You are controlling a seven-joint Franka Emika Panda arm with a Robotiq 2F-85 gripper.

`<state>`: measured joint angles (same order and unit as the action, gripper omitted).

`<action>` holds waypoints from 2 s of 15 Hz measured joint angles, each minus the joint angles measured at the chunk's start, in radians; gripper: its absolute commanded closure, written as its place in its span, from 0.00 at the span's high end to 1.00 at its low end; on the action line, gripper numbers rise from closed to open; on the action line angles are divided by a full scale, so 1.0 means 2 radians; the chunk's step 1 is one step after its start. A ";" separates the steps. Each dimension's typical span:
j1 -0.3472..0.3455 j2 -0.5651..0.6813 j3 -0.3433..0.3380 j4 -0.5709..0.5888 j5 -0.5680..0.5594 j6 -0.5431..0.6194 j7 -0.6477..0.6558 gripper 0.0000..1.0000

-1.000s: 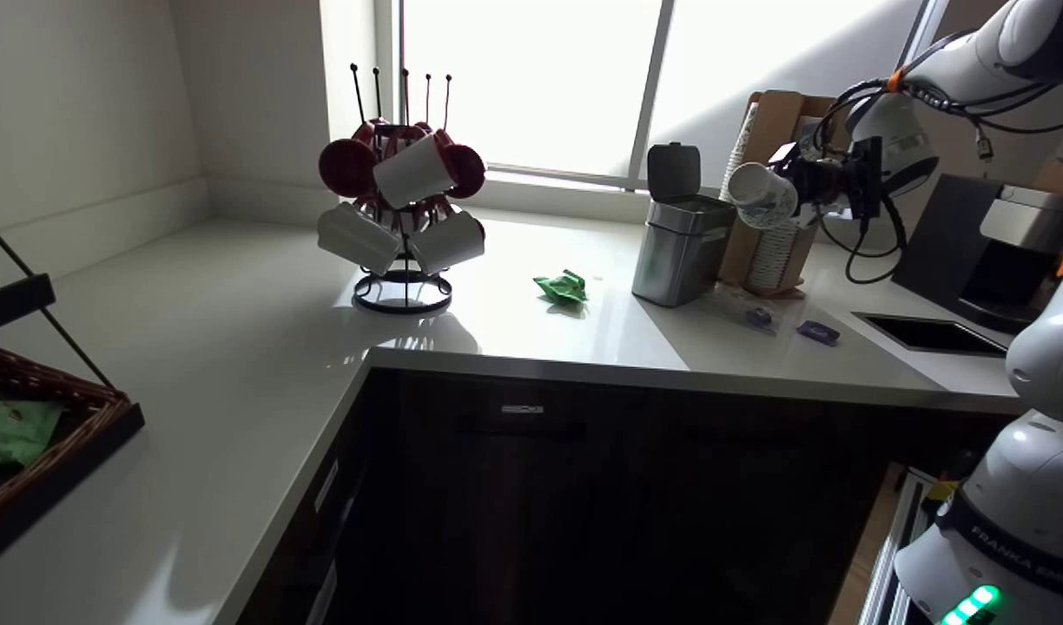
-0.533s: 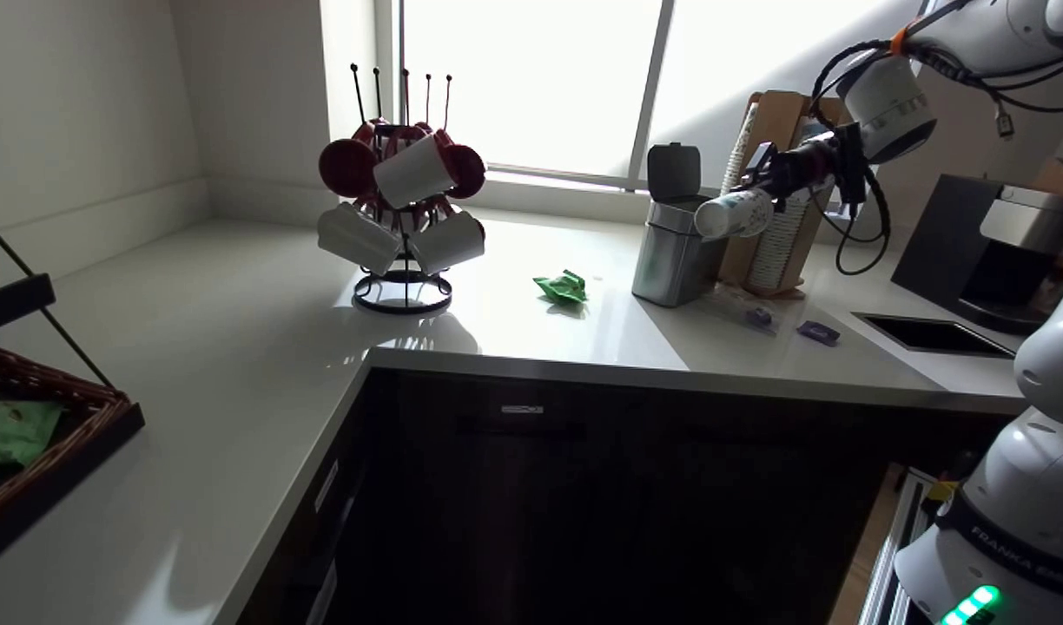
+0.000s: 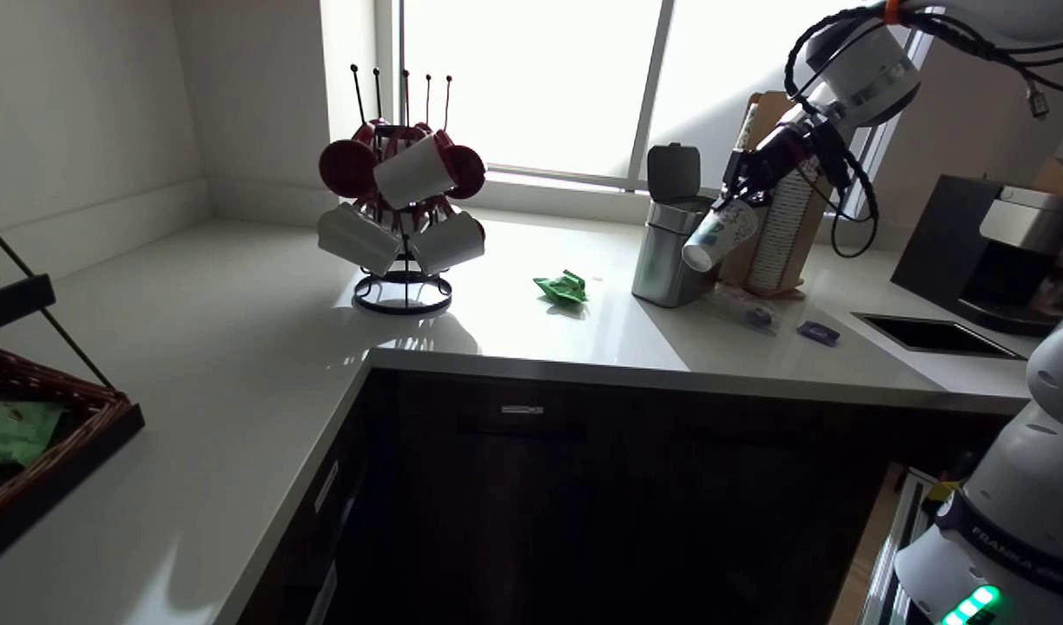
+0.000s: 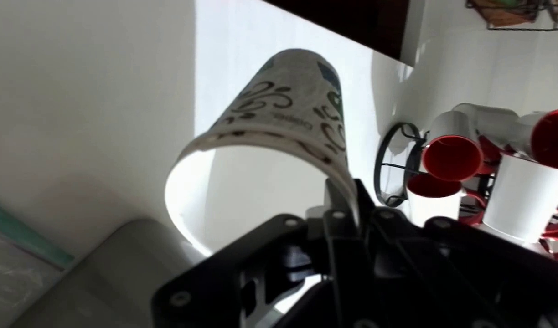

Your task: Open the silver bin then pour the packet out of the stacked coffee cups.

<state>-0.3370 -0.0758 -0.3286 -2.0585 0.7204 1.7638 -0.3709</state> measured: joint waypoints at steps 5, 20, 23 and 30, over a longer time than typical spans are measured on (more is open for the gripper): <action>0.026 -0.032 0.038 -0.038 -0.122 0.117 0.029 0.01; 0.041 -0.044 0.133 -0.153 -0.582 0.301 0.310 0.01; 0.051 -0.048 0.134 -0.153 -0.580 0.272 0.326 0.01; 0.072 -0.053 0.134 -0.160 -0.550 0.289 0.382 0.01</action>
<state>-0.1937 -0.1825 -0.0600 -2.3777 -0.3793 2.3410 0.3926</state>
